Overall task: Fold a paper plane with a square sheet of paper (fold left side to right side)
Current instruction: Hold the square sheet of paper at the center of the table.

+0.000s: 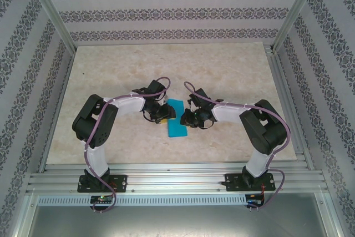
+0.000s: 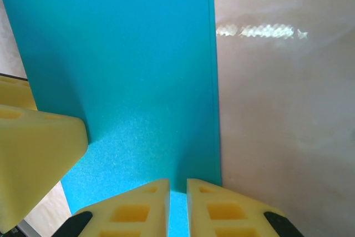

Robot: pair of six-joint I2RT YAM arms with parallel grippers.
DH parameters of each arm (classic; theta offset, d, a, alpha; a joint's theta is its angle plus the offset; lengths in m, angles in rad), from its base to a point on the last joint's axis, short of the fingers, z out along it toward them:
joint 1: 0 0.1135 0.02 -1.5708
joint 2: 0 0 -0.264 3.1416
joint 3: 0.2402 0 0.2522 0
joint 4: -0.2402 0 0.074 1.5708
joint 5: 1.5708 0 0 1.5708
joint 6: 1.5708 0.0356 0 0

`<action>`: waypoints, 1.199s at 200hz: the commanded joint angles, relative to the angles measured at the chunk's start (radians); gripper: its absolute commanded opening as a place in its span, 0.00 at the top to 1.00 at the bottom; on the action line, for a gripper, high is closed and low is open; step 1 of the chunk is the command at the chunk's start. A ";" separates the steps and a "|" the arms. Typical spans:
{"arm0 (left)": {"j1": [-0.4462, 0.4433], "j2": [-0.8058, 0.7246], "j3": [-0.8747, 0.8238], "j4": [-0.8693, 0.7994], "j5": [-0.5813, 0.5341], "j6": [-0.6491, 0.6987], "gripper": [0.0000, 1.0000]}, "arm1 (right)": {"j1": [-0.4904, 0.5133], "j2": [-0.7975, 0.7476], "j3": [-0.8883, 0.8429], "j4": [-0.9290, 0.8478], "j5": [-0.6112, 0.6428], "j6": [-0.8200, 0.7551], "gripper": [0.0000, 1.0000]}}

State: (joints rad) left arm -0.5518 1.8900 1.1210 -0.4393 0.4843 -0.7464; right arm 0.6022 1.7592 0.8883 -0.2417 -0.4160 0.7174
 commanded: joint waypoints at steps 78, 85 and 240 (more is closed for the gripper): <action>-0.001 0.070 0.009 0.004 -0.047 0.010 0.55 | 0.010 0.034 0.045 -0.053 0.042 -0.039 0.84; -0.001 0.072 0.009 0.003 -0.047 0.010 0.55 | 0.009 0.035 0.047 -0.057 0.043 -0.042 0.84; 0.022 -0.112 0.051 -0.111 -0.079 0.076 0.47 | 0.010 0.057 0.051 -0.107 0.050 -0.068 0.84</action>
State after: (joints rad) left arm -0.5495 1.8732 1.1378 -0.4805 0.4603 -0.7231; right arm 0.6022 1.7844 0.9318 -0.3069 -0.3969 0.6773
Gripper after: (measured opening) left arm 0.510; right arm 0.161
